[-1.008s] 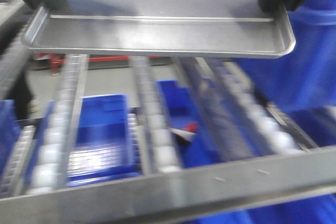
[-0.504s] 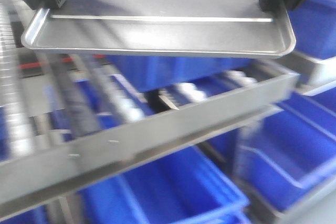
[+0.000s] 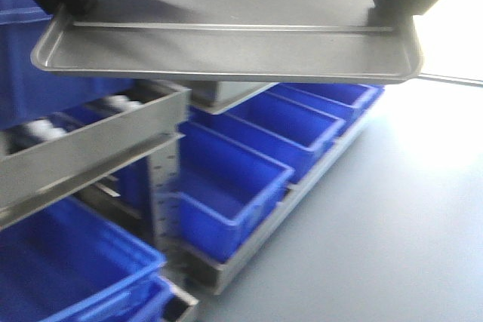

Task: Grab silver tray and stack on right shelf
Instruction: 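Hold the silver tray raised in both grippers while the base drives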

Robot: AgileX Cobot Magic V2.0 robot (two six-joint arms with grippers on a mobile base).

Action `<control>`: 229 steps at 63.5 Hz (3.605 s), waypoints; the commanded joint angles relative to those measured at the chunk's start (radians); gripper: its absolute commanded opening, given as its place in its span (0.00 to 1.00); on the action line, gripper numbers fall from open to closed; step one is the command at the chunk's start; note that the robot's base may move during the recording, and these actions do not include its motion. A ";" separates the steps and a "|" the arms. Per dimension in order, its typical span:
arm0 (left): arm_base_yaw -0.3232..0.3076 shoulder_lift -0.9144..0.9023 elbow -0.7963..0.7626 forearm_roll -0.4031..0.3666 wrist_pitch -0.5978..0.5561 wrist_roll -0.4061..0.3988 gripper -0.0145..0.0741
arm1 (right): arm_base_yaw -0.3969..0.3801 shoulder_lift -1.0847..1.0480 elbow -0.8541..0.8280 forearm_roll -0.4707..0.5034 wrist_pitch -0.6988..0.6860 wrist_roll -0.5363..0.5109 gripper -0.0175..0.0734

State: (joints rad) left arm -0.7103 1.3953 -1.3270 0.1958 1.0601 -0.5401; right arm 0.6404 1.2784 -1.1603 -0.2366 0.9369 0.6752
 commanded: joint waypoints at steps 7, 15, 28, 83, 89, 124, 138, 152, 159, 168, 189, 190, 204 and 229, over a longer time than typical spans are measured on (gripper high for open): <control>-0.009 -0.034 -0.031 0.024 -0.023 0.011 0.06 | 0.000 -0.034 -0.040 -0.040 -0.044 -0.026 0.25; -0.009 -0.034 -0.031 0.024 -0.023 0.011 0.06 | 0.000 -0.034 -0.040 -0.040 -0.044 -0.026 0.25; -0.009 -0.034 -0.031 0.024 -0.023 0.011 0.06 | 0.000 -0.034 -0.040 -0.040 -0.044 -0.026 0.25; -0.009 -0.034 -0.031 0.024 -0.023 0.011 0.06 | 0.000 -0.034 -0.040 -0.040 -0.044 -0.026 0.25; -0.009 -0.034 -0.031 0.024 -0.023 0.011 0.06 | 0.000 -0.034 -0.040 -0.040 -0.044 -0.026 0.25; -0.009 -0.034 -0.031 0.024 -0.023 0.011 0.06 | 0.000 -0.034 -0.040 -0.040 -0.044 -0.026 0.25; -0.009 -0.034 -0.031 0.024 -0.023 0.011 0.06 | 0.000 -0.033 -0.040 -0.040 -0.043 -0.026 0.25; -0.009 -0.034 -0.031 0.019 -0.023 0.011 0.06 | 0.000 -0.033 -0.040 -0.040 -0.043 -0.026 0.25; -0.009 -0.034 -0.031 0.019 -0.023 0.011 0.06 | 0.000 -0.033 -0.040 -0.040 -0.043 -0.026 0.25; -0.007 -0.034 -0.031 0.019 -0.023 0.011 0.06 | 0.000 -0.033 -0.040 -0.040 -0.043 -0.026 0.25; -0.005 -0.034 -0.031 0.019 -0.023 0.011 0.06 | 0.000 -0.033 -0.040 -0.040 -0.044 -0.026 0.25; -0.005 -0.034 -0.031 0.019 -0.023 0.011 0.06 | 0.000 -0.033 -0.040 -0.040 -0.044 -0.026 0.25; -0.005 -0.034 -0.031 0.015 -0.023 0.011 0.06 | 0.000 -0.033 -0.040 -0.040 -0.044 -0.026 0.25; -0.005 -0.034 -0.031 0.013 -0.023 0.011 0.06 | 0.000 -0.033 -0.040 -0.040 -0.044 -0.026 0.25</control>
State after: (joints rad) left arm -0.7117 1.3953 -1.3270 0.1880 1.0603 -0.5420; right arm 0.6404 1.2745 -1.1618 -0.2366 0.9450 0.6752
